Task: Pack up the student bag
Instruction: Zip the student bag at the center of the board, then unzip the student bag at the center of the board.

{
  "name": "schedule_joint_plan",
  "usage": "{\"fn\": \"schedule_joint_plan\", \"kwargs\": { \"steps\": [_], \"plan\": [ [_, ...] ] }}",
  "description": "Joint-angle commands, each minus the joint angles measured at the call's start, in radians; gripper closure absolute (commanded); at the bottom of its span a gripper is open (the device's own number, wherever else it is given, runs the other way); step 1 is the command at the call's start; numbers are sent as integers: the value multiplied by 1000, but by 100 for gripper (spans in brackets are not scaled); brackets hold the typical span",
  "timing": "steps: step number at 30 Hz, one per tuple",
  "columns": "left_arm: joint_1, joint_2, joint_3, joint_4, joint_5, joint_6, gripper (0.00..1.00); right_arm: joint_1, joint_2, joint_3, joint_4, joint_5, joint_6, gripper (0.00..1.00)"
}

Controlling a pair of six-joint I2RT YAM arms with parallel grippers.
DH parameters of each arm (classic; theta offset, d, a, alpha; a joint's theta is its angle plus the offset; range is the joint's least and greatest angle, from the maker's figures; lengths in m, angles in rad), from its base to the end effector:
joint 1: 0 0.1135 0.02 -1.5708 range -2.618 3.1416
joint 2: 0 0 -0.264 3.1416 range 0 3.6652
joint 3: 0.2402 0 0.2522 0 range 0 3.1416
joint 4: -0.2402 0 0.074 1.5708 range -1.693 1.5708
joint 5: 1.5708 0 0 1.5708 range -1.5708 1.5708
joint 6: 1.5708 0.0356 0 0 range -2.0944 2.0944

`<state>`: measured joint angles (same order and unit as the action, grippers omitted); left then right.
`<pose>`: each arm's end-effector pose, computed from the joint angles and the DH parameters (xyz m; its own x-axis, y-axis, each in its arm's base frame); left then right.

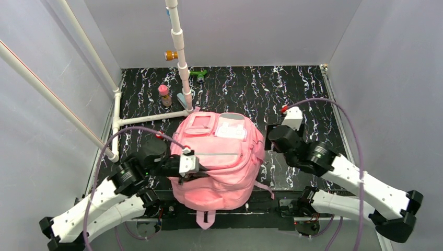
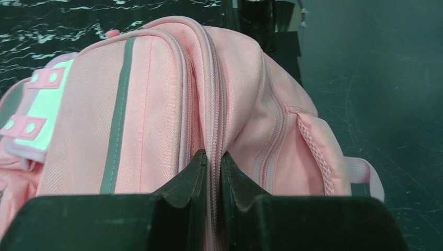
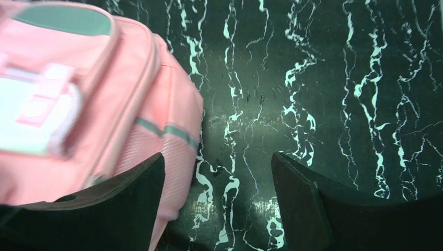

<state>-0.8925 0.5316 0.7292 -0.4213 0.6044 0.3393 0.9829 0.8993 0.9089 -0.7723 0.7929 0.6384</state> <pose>0.0605 -0.1074 0.3313 0.1977 0.1911 -0.9614 0.9784 0.0225 0.2057 0.1163 0.1288 0.3141 -0.4855 0.0257 -0.8739 -0.0112 0.9993 0.0356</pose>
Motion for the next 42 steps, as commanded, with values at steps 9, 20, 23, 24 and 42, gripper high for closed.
{"fn": "schedule_joint_plan", "kwargs": {
  "steps": [9, 20, 23, 24, 42],
  "plan": [
    [-101, 700, 164, 458, 194, 249, 100, 0, -182, 109, -113, 63, -7, 8],
    [-4, 704, 76, 470, 161, 237, 100, -105, -149, -111, 251, -215, -124, 5],
    [58, 674, 58, 468, 131, 223, 100, -271, -205, -200, 417, -515, -235, 11],
    [77, 666, 53, 467, 130, 223, 100, -312, -219, -219, 446, -594, -255, 12],
    [135, 643, 45, 465, 237, 241, 100, -567, -192, -306, 634, -1271, -206, 18]
  ]
}}
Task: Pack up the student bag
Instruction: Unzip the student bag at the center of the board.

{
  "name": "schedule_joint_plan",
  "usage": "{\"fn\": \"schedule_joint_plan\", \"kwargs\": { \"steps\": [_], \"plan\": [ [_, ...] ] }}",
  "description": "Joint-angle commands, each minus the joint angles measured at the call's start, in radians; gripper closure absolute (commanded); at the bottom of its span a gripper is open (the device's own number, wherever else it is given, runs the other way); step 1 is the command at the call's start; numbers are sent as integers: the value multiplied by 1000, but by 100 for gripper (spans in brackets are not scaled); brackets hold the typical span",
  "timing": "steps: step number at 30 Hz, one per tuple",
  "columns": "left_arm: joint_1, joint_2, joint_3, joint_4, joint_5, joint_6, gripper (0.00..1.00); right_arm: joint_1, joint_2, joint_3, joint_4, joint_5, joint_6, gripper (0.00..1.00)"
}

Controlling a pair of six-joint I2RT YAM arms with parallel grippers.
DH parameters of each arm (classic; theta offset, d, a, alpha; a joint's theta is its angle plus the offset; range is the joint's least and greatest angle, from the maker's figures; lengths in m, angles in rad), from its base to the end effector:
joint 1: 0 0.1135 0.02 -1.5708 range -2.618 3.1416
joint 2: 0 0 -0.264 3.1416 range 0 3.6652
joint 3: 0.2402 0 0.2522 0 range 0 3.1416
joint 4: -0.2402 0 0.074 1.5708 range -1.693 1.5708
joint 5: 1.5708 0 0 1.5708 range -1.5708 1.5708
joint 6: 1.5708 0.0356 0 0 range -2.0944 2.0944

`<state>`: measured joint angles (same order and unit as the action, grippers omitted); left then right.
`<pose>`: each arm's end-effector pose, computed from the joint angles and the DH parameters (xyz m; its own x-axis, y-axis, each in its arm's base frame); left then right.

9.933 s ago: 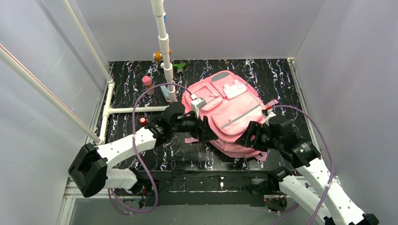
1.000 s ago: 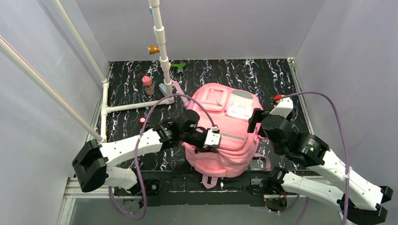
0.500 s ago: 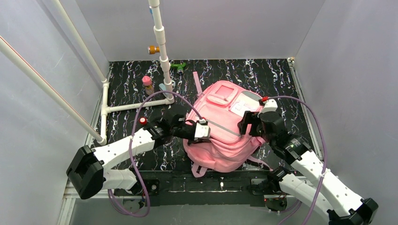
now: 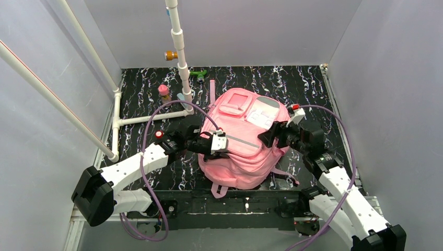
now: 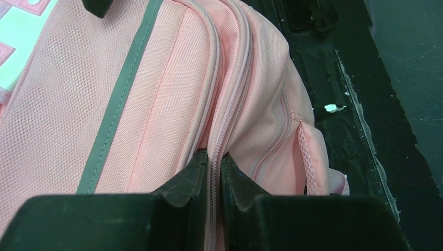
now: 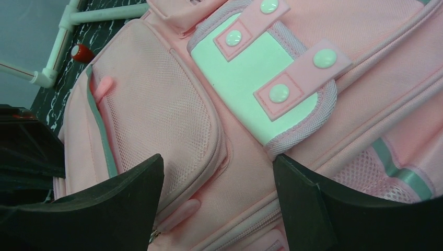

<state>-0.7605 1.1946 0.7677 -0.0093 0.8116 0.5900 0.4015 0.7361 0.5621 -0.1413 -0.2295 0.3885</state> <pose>0.1706 -0.1980 0.2706 0.2746 0.2673 -0.9236 0.9603 -0.1242 0.2496 0.1619 0.0775 0.2737 -0.4837 0.1954 -0.8531 -0.4283 0.7972 0.4254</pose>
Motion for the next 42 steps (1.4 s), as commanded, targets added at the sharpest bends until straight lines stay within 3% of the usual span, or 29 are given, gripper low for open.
{"fn": "schedule_joint_plan", "kwargs": {
  "steps": [1, 10, 29, 42],
  "plan": [
    [4, -14, 12, 50, 34, -11, 100, 14, -34, 68, -69, -231, 20, 17],
    [5, 2, 22, 50, 41, -19, 100, 14, -14, 236, -419, -154, -104, 12],
    [4, 19, 30, 54, 76, -35, 100, 15, 13, 108, -125, -324, -127, 11],
    [4, 38, 33, 55, 64, -31, 100, 16, -23, 135, -324, -406, -96, 32]
  ]
}}
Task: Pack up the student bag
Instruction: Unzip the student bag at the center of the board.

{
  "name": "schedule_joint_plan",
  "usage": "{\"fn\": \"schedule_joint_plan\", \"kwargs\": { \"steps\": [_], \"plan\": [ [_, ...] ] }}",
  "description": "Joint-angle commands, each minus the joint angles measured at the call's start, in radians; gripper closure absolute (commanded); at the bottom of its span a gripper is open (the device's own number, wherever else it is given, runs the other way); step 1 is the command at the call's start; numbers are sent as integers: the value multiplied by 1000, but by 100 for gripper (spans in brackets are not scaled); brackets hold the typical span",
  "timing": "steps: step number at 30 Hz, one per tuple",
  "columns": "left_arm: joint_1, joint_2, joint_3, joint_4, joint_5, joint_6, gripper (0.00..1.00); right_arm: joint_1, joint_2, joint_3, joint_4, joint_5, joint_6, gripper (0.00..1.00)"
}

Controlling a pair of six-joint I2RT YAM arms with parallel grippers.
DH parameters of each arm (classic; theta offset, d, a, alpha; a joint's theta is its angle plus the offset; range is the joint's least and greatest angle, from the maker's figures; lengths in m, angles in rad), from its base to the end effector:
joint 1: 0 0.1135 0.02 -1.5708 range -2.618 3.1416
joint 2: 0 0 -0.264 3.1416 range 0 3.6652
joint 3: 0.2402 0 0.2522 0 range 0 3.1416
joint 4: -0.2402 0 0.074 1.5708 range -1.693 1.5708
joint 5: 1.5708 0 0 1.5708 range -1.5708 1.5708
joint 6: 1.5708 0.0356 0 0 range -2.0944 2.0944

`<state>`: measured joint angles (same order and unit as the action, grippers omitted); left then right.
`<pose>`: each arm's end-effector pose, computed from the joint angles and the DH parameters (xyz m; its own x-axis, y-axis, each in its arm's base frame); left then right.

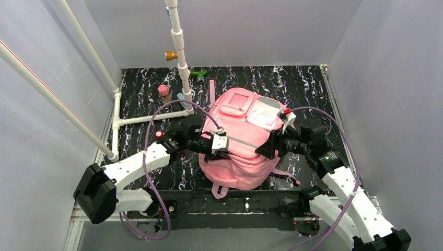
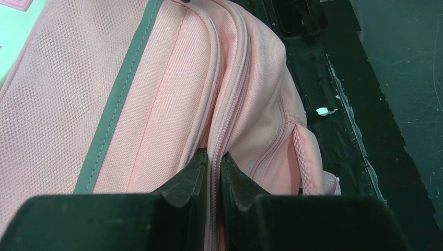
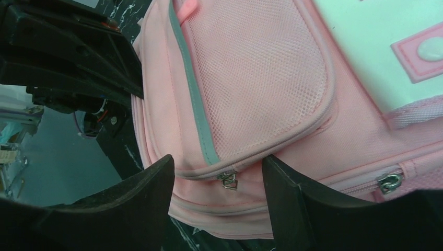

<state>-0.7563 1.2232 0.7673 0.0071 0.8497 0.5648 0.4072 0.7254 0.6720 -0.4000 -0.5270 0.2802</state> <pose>0.1739 -0.2008 0.2654 0.2394 0.2600 -0.9355 0.9674 -0.1460 0.2070 0.1439 0.0816 0.2896 -0.5960 0.0033 -0.8030 -0.6167 0.6386 0.4603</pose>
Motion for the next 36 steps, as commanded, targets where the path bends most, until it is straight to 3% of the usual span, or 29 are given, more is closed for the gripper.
{"fn": "schedule_joint_plan", "kwargs": {
  "steps": [1, 5, 18, 23, 29, 33, 36],
  "plan": [
    [0, 10, 35, 39, 24, -6, 100, 9, -11, 26, -80, -119, 11, 35],
    [0, 9, 35, 38, 17, -6, 100, 10, -24, 26, -136, -115, -8, 44],
    [1, -7, 35, 37, 7, -4, 100, 10, -50, 50, -219, -81, -18, 47],
    [1, -2, 40, 32, 17, -9, 100, 10, -49, 43, -201, -63, -10, 53],
    [1, -11, 38, 34, 10, -12, 100, 10, -37, 39, -186, -19, 7, 67],
    [1, -12, 38, 34, 2, -16, 100, 10, -29, 35, -192, 3, 13, 81],
    [1, -8, 46, 35, -8, -25, 100, 10, -27, 34, -195, 5, 16, 99]
  ]
}}
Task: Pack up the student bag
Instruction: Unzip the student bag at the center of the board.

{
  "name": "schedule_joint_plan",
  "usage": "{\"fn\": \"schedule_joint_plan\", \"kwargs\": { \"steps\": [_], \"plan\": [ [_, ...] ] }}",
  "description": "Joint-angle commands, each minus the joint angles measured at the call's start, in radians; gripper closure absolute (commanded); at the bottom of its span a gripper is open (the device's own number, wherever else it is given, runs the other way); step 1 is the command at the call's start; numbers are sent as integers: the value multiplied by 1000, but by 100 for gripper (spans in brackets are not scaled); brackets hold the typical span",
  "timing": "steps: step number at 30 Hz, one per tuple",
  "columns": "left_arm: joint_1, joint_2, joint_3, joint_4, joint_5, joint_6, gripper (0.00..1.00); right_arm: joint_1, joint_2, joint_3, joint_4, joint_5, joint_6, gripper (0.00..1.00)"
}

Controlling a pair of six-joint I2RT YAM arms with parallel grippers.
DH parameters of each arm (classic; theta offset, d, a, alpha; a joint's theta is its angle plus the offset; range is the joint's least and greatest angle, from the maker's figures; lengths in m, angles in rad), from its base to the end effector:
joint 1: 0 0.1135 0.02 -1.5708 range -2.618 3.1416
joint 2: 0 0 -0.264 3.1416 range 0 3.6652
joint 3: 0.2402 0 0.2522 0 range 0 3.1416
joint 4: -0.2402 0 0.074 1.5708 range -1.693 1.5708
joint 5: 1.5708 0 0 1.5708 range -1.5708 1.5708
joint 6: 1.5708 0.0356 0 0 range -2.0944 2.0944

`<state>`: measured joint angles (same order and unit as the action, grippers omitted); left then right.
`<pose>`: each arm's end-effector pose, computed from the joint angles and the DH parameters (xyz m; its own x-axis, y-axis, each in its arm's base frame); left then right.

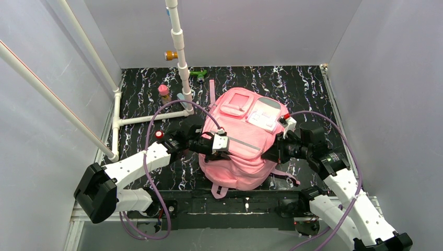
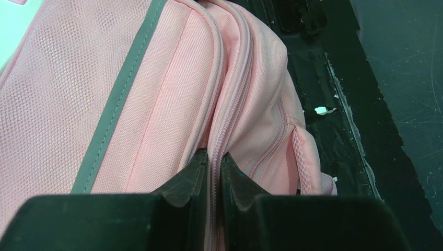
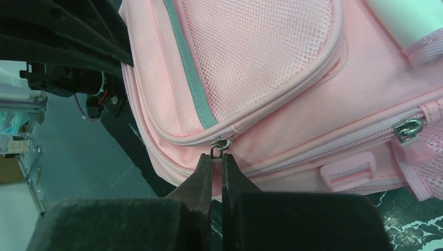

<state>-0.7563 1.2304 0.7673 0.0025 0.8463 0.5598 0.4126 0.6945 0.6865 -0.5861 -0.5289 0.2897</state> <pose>0.1746 -0.2014 0.2632 0.2267 0.2700 -0.9358 0.9705 -0.1435 0.1936 0.1296 0.0764 0.2819 -0.6997 -0.0371 -0.7134 -0.5524 0.6614 0.5074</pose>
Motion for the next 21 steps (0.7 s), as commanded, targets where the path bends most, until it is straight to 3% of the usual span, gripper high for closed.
{"fn": "schedule_joint_plan", "kwargs": {
  "steps": [1, 5, 11, 15, 18, 21],
  "plan": [
    [0, -8, 51, 41, -14, -28, 100, 5, 6, 22, -16, 5, 7, 99],
    [-13, 43, 95, 43, -127, -98, 100, 5, 1, 24, -19, -14, 39, 99],
    [-191, 146, 151, 96, -525, -158, 100, 6, 19, 45, -6, -14, 159, 99],
    [-274, 238, 182, 251, -779, -338, 100, 6, 15, 52, 45, 26, 255, 99],
    [-282, 284, 211, 336, -699, -494, 100, 6, 24, 28, 44, 60, 281, 99],
    [-292, 276, 195, 382, -653, -544, 100, 6, 20, 25, -18, 158, 267, 99]
  ]
}}
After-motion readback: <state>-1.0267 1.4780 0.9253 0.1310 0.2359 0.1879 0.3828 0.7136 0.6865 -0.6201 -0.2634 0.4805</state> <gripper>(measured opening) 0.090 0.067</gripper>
